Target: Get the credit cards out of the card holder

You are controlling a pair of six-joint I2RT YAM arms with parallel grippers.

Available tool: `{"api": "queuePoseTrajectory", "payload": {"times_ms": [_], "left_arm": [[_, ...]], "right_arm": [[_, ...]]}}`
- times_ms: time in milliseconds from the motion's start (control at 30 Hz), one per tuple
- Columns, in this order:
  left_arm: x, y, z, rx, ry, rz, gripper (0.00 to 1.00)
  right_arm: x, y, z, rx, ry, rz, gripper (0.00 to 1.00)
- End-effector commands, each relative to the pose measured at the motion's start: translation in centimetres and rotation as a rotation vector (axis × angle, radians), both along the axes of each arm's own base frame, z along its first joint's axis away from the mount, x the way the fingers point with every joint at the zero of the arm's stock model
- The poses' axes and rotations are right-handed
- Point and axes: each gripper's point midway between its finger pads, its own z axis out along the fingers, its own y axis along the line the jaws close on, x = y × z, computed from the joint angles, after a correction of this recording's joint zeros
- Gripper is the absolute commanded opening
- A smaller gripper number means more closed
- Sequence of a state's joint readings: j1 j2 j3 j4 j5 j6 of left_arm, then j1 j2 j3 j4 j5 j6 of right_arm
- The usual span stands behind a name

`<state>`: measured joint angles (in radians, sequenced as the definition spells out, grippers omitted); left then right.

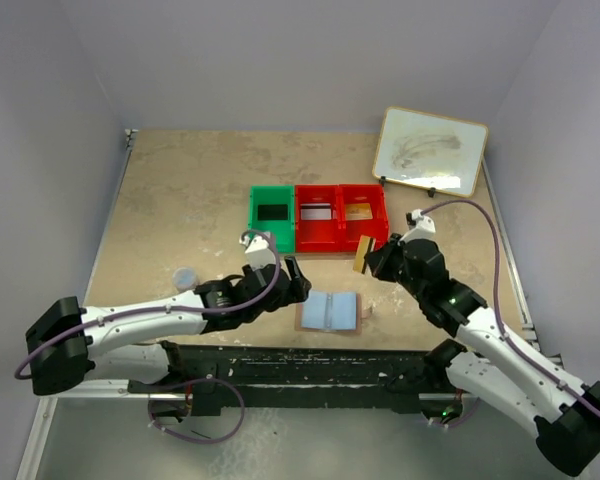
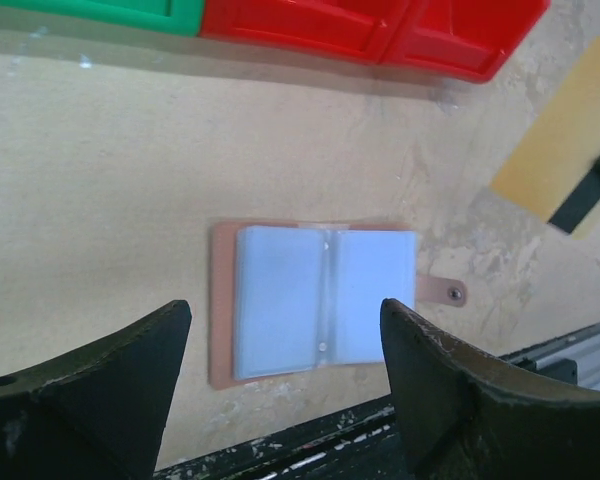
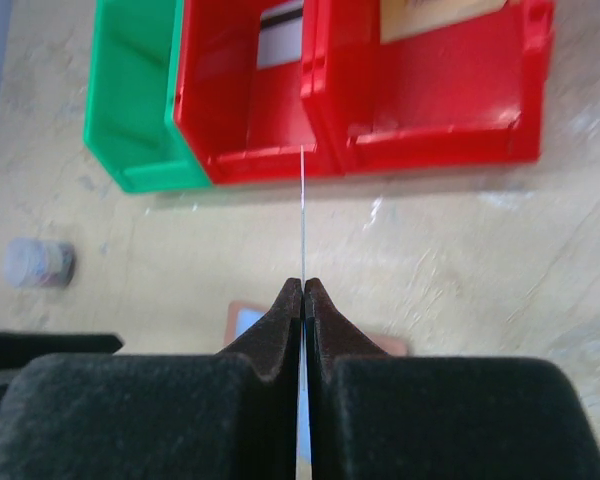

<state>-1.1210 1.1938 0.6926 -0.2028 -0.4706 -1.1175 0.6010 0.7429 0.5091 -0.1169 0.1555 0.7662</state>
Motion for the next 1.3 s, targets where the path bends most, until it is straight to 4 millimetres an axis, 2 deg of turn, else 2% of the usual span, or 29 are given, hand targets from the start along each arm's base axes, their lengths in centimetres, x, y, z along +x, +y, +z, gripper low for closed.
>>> {"api": "queuePoseTrajectory", "payload": {"times_ms": [0, 233, 367, 433, 633, 733, 833, 933, 1100, 1267], "left_arm": [[0.7, 3.6, 0.1, 0.040, -0.033, 0.145, 0.76], [0.3, 8.1, 0.2, 0.036, -0.050, 0.280, 0.85], [-0.1, 9.4, 0.2, -0.012, -0.047, 0.318, 0.86], [-0.3, 9.6, 0.3, -0.020, -0.050, 0.316, 0.86], [-0.3, 10.5, 1.7, 0.086, -0.070, 0.290, 0.86], [-0.1, 10.5, 2.4, 0.131, -0.090, 0.265, 0.86], [0.0, 10.4, 2.8, 0.142, -0.098, 0.255, 0.86], [-0.1, 10.4, 2.8, 0.121, -0.089, 0.263, 0.85], [-0.8, 10.1, 2.9, 0.044, -0.061, 0.254, 0.83], [-1.2, 10.4, 4.0, 0.050, -0.080, 0.206, 0.84]], "right_arm": [[3.9, -3.2, 4.0, -0.201, -0.145, -0.143, 0.00], [9.0, -3.6, 7.9, -0.301, -0.299, -0.038, 0.00], [11.8, -2.7, 8.0, -0.438, -0.345, 0.095, 0.00], [13.2, -2.9, 7.8, -0.519, -0.330, 0.109, 0.00], [17.3, -3.1, 7.7, -0.758, -0.391, 0.177, 0.00], [18.7, -3.2, 8.2, -0.847, -0.496, 0.179, 0.00], [19.0, -1.9, 6.1, -0.907, -0.496, 0.324, 0.00], [20.3, -2.1, 5.1, -0.980, -0.454, 0.362, 0.00], [20.4, -1.1, 3.2, -0.989, -0.473, 0.455, 0.00], [21.2, -1.9, -0.4, -1.103, -0.389, 0.557, 0.00]]}}
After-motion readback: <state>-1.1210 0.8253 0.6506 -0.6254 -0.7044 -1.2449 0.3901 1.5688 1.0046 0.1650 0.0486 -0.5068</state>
